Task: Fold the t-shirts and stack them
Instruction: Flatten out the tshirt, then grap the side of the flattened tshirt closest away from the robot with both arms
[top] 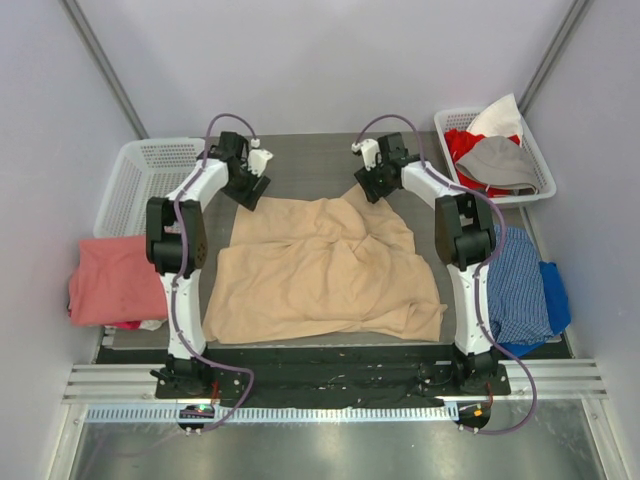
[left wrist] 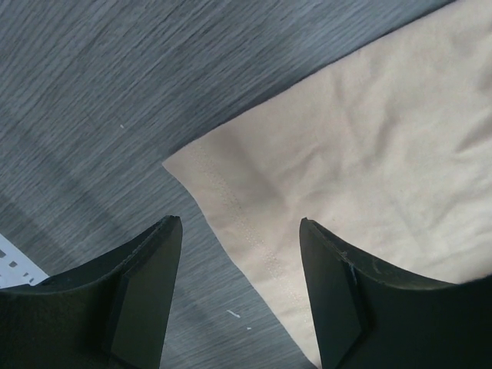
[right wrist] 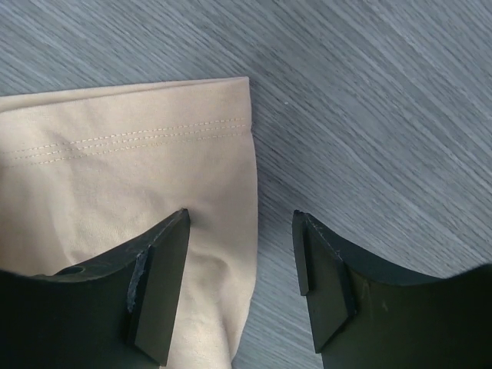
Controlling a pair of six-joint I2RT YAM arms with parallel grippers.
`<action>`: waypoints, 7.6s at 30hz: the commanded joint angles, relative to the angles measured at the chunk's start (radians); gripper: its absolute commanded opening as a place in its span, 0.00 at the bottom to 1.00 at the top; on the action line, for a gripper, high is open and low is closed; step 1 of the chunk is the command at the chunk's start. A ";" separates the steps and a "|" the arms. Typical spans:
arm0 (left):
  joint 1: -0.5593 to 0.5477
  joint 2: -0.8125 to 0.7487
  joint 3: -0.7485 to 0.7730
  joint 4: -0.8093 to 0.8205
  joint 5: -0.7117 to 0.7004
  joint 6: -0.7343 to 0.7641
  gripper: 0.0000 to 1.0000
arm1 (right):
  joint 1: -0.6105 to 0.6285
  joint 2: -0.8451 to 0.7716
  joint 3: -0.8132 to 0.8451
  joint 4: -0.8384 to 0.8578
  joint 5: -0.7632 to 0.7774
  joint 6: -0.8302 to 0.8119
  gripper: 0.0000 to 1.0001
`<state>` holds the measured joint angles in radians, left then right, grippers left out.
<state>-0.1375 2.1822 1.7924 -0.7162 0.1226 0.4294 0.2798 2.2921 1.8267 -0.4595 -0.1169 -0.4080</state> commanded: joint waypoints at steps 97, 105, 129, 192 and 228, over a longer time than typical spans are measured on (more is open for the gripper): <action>-0.036 0.199 0.243 0.250 -0.454 0.017 0.61 | -0.088 -0.054 0.026 0.127 0.148 0.121 0.61; -0.036 0.189 0.208 0.258 -0.451 0.022 0.61 | -0.090 0.064 0.082 0.131 0.151 0.107 0.61; -0.036 0.433 0.464 0.310 -0.548 0.104 0.61 | -0.105 0.323 0.371 0.163 0.367 -0.037 0.61; -0.140 -1.012 -0.814 -0.091 -0.166 0.035 0.86 | 0.303 -1.066 -0.891 -0.340 0.192 0.023 0.70; -0.142 -0.911 -0.872 0.021 -0.264 0.140 0.85 | 0.496 -0.898 -0.985 -0.263 0.184 -0.092 0.61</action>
<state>-0.2756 1.2938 0.9340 -0.7307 -0.1246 0.5552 0.7731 1.3804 0.8364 -0.7853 0.0612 -0.4950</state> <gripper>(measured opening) 0.849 0.620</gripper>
